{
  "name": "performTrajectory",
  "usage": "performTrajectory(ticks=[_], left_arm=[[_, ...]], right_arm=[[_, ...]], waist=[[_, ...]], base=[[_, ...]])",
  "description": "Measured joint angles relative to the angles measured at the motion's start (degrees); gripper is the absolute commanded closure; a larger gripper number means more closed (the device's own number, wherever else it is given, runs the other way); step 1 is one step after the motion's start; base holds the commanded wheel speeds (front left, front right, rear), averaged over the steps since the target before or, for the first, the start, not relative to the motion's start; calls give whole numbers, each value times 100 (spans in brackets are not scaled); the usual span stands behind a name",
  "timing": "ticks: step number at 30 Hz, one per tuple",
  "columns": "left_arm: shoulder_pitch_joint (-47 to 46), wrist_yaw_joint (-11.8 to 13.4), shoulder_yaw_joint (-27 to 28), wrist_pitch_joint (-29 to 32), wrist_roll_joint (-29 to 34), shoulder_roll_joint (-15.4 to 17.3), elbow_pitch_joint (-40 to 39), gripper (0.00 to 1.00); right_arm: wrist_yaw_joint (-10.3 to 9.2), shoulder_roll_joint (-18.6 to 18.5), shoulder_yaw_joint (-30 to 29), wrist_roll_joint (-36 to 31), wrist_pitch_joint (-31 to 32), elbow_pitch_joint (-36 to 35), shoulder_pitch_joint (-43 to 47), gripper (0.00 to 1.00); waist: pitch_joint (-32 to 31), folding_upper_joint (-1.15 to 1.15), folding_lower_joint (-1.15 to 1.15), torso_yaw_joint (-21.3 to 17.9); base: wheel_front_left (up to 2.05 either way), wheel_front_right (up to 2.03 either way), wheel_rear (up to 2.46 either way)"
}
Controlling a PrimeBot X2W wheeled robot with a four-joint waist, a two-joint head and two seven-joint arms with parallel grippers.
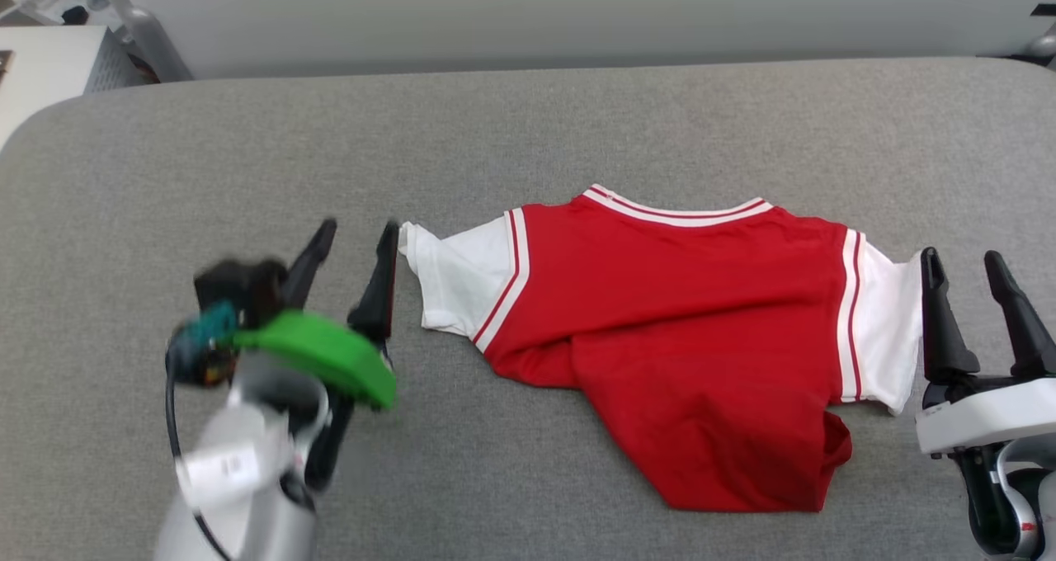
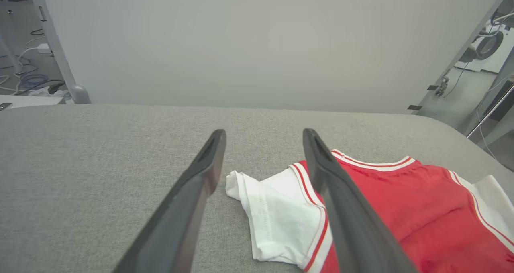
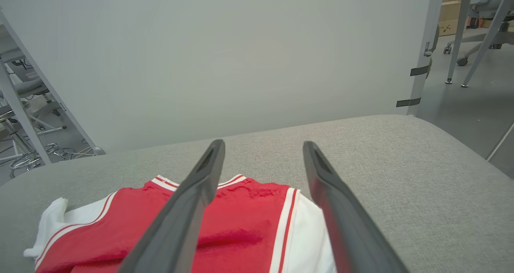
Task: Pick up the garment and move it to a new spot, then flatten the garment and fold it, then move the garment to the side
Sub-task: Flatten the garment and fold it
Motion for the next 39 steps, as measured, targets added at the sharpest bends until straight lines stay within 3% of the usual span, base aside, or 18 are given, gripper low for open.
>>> performTrajectory(ticks=[5, 8, 13, 18, 24, 35, 36, 37, 39], left_arm=[[-1141, 5, -227, 2285, -325, 313, 47, 0], [-1623, 160, -308, 3744, -626, 357, 260, 0], [-2404, 432, -325, 4932, -711, 509, 653, 0], [-2785, 558, -432, 5264, -605, 599, 1184, 0], [-2947, 636, -505, 5228, -387, 737, 1853, 0], [-2945, 553, -727, 5150, -313, 771, 2324, 0], [-2945, 552, -727, 5152, -328, 756, 2345, 9], [-2945, 548, -725, 5152, -354, 743, 2358, 100], [-2942, 535, -711, 5138, -414, 714, 2379, 100]], right_arm=[[0, 4, -65, -24, 38, -149, -34, 0], [1, 18, -45, -47, 47, -218, -112, 0], [1, 47, 78, -49, 29, -261, -262, 0], [0, 48, 136, -49, -48, -258, -370, 0], [0, 44, 188, -47, -124, -201, -448, 0], [1, 23, 233, -41, -181, -66, -452, 0], [1, 14, 245, -41, -181, -65, -455, 0], [0, 9, 257, -41, -181, -65, -458, 0], [1, 0, 270, -41, -179, -58, -467, 0]], waist=[[247, 0, 0, -55], [408, 0, 0, -103], [690, 0, 0, -233], [940, 0, 0, -395], [1174, 0, 0, -567], [1209, 0, 0, -544], [1206, 0, 0, -526], [1204, 0, 0, -513], [1194, 0, 0, -480]], base=[[0, 0, 0], [0, 0, 0], [0, 0, 0], [0, 0, 0], [0, 0, 0], [0, 0, 0], [0, 0, 0], [0, 0, 0], [0, 0, 0]])
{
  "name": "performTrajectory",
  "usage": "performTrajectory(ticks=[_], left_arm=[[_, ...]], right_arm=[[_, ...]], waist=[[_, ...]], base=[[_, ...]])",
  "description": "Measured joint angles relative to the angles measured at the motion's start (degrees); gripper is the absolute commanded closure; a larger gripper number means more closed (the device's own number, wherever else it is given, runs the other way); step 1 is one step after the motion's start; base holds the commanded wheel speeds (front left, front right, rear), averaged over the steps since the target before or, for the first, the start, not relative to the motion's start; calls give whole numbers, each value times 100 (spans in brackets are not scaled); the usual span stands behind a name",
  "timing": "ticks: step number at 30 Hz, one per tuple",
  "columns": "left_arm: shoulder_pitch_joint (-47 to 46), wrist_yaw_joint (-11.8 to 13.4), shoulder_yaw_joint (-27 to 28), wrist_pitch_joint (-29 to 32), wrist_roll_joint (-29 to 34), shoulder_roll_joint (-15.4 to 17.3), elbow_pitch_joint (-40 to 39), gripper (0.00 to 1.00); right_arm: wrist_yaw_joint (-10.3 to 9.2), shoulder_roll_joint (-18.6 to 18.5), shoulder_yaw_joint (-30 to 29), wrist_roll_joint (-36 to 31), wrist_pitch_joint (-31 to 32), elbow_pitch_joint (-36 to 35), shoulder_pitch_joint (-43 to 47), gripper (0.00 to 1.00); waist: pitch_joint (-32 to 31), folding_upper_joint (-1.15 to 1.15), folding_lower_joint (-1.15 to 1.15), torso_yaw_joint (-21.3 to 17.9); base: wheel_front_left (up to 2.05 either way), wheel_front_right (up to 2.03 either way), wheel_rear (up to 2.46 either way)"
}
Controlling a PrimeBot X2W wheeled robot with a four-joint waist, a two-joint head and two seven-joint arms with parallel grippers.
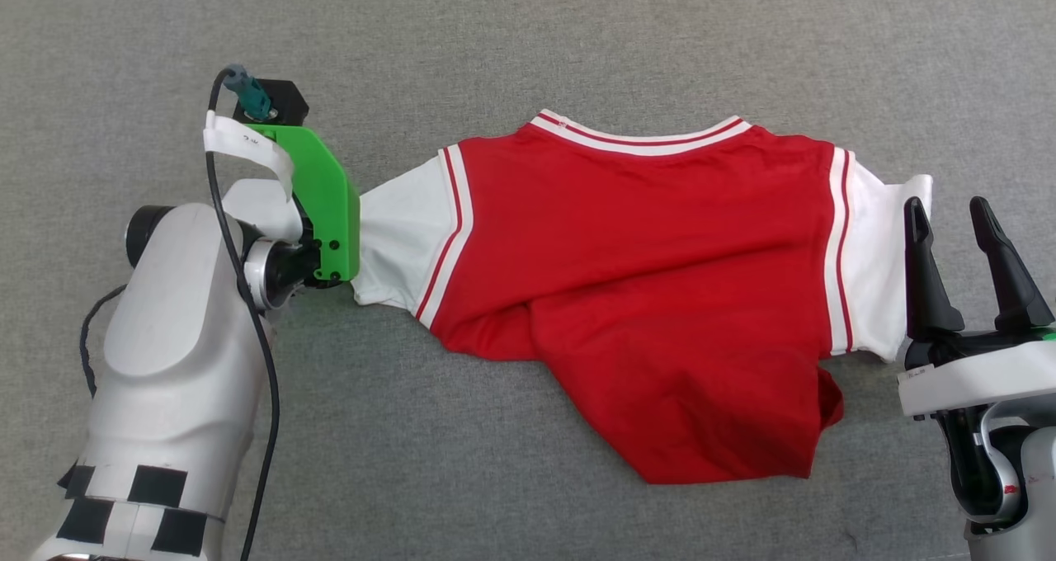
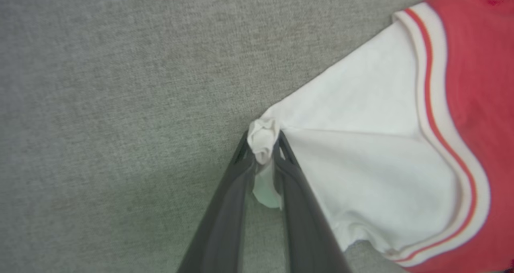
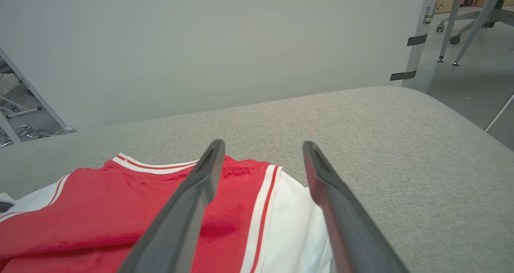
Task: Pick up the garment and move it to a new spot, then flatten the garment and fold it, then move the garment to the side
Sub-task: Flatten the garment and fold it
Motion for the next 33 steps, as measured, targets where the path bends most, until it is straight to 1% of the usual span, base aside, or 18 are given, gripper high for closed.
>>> performTrajectory(ticks=[6, 13, 19, 22, 24, 27, 29, 31, 33], left_arm=[[203, -42, 162, -461, -200, -33, -13, 100], [708, -57, 547, -1015, -419, 137, -285, 100], [1330, -63, 738, -1306, -682, 147, -655, 100], [1631, -63, 775, -1454, -712, 122, -895, 100], [1780, -63, 795, -1519, -764, 58, -1104, 100], [1926, -63, 781, -1575, -800, 0, -1456, 100], [2020, -63, 750, -1558, -811, -2, -1681, 100], [2148, -38, 704, -1436, -813, 2, -1944, 100], [2215, -23, 651, -1368, -814, -14, -2165, 100]], right_arm=[[-1, -25, -35, -2, 73, 63, 2, 0], [0, -27, -170, -58, 231, 98, 27, 0], [-1, 7, -390, -194, 586, 235, 58, 0], [0, 4, -524, -268, 900, 304, 74, 0], [0, -37, -643, -310, 1303, 358, 65, 0], [0, -272, -790, -321, 2181, 406, -58, 0], [0, -492, -820, -316, 2969, 433, -247, 0], [-1, -678, -834, -213, 4085, 479, -551, 0], [0, -824, -804, -200, 4764, 494, -764, 0]], waist=[[-123, 0, 0, 84], [-262, 0, 0, 292], [-348, 0, 0, 508], [-370, 0, 0, 617], [-374, 0, 0, 691], [-371, 0, 0, 783], [-368, 0, 0, 827], [-356, 0, 0, 854], [-341, 0, 0, 869]], base=[[0, 0, 0], [0, 0, 0], [0, 0, 0], [0, 0, 0], [0, 0, 0], [0, 0, 0], [0, 0, 0], [0, 0, 0], [0, 0, 0]])
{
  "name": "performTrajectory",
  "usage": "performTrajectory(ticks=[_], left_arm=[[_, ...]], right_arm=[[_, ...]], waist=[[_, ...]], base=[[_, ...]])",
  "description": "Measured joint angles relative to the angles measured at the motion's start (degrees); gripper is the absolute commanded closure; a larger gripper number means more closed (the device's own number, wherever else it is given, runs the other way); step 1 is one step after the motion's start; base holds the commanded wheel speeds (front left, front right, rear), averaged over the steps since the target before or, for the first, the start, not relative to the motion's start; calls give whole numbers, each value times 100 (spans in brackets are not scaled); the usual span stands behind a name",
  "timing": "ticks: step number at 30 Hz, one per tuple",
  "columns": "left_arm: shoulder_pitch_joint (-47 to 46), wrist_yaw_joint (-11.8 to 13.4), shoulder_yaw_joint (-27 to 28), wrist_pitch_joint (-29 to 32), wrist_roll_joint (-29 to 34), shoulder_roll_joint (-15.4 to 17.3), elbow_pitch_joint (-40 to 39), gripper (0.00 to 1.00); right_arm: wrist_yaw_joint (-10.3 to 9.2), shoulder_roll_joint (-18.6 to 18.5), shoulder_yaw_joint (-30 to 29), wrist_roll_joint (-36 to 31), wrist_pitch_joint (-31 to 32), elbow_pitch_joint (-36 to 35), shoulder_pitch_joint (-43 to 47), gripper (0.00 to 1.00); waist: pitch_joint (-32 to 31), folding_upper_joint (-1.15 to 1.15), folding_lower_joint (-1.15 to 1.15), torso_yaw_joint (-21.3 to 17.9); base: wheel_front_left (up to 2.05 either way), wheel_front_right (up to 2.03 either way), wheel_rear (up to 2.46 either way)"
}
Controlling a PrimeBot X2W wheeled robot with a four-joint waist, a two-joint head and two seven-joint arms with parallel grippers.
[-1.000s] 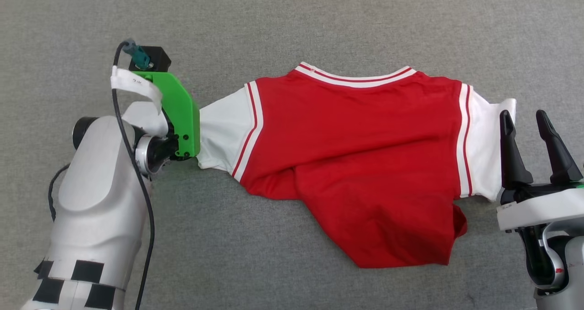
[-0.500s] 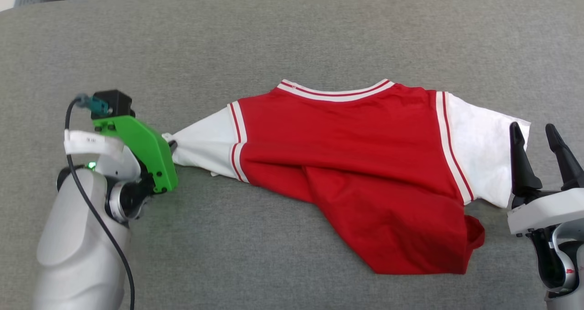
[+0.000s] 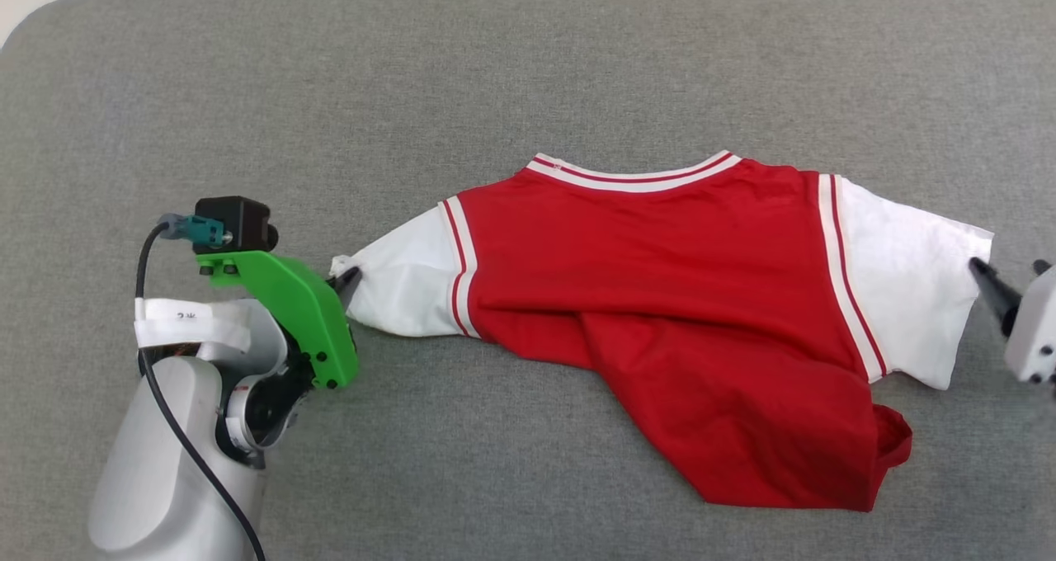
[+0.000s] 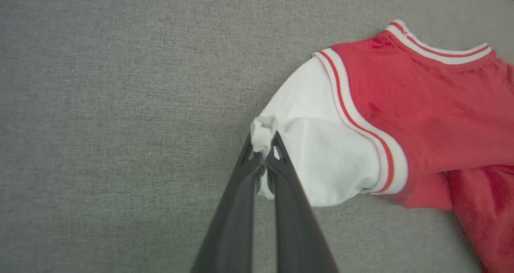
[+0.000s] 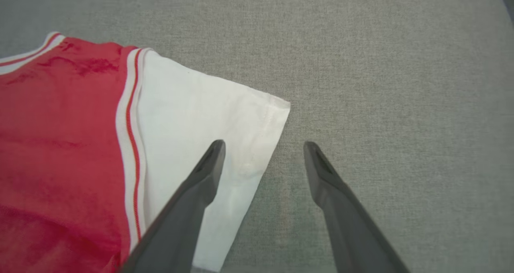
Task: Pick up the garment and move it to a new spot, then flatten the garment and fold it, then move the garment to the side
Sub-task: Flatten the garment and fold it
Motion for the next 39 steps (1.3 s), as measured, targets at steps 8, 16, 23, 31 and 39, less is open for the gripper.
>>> performTrajectory(ticks=[8, 16, 23, 31, 39], left_arm=[[51, 125, -170, 279, 0, -41, -882, 100], [51, 202, -259, 427, 2, -36, -1311, 100], [47, 221, -314, 430, 2, -43, -1451, 100], [34, 246, -356, 430, 4, -41, -1452, 100], [29, 293, -327, 316, 5, -38, -1377, 100]], right_arm=[[-1, -137, -148, 52, 1717, 443, -1091, 0], [-1, -114, -233, -114, 1964, 1120, -1519, 0], [-1, -220, -65, -229, 1712, 1507, -1723, 0], [-9, -439, 350, 21, 1741, 1707, -1777, 100], [-5, -490, 604, 212, 1547, 1737, -1724, 100]], waist=[[169, 0, 0, 96], [427, 0, 0, 193], [637, 0, 0, 278], [744, 0, 0, 356], [656, 0, 0, 341]], base=[[0, 0, 0], [0, 0, 0], [0, 0, 0], [0, 0, 0], [0, 0, 0]])
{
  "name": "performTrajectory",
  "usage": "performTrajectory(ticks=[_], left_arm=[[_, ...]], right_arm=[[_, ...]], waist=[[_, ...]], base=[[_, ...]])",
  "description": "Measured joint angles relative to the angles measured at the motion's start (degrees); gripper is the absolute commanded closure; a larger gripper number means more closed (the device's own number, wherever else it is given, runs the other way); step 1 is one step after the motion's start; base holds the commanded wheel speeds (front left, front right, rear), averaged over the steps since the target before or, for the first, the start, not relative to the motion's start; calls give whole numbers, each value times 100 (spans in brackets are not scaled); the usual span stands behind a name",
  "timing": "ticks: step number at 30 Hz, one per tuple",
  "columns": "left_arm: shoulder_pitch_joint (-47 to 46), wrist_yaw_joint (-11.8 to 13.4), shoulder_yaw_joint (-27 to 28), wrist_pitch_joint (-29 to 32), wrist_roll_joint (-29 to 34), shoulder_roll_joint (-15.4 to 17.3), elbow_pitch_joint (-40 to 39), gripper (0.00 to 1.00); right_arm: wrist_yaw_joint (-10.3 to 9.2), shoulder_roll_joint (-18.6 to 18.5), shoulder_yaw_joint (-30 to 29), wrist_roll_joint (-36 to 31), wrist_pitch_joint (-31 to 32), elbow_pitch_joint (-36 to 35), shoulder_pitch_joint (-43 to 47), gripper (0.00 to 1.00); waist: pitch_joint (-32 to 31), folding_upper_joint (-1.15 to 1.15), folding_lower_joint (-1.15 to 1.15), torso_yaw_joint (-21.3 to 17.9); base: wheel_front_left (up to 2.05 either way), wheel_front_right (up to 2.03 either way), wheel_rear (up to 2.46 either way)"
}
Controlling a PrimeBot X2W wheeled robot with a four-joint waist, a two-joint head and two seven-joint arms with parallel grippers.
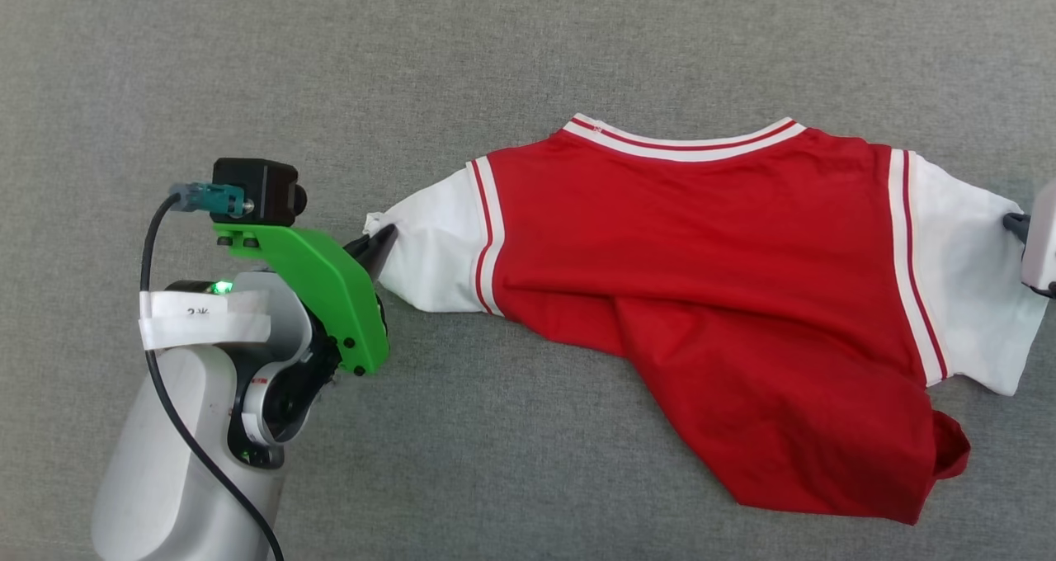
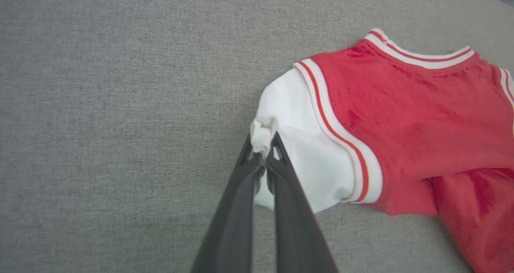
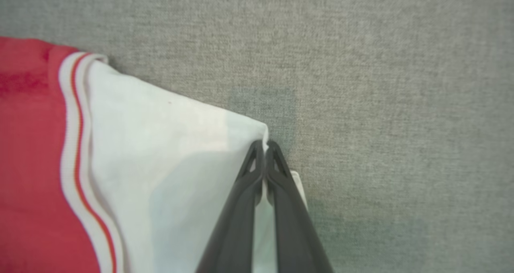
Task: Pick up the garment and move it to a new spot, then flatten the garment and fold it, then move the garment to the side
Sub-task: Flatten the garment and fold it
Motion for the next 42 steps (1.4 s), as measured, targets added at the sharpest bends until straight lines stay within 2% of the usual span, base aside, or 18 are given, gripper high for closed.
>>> performTrajectory(ticks=[8, 23, 31, 42], left_arm=[[-1, -4, 90, -326, 52, 16, 167, 100], [20, -56, 410, -1035, 109, 209, 76, 100], [29, -84, 694, -1474, 91, 275, -280, 100], [-16, -109, 1177, -2174, 135, 504, -1005, 100]], right_arm=[[3, -22, 57, 148, -688, 83, 113, 100], [3, -207, 191, 347, -2142, -151, 202, 100], [4, -311, 257, 396, -2618, -524, 197, 100], [10, -446, 60, 430, -3112, -1302, 37, 100]], waist=[[-262, 0, 0, -64], [-1185, 0, 0, -275], [-1679, 0, 0, -395], [-2045, 0, 0, -518]], base=[[0, 0, 0], [0, 0, 0], [0, 0, 0], [0, 0, 0]])
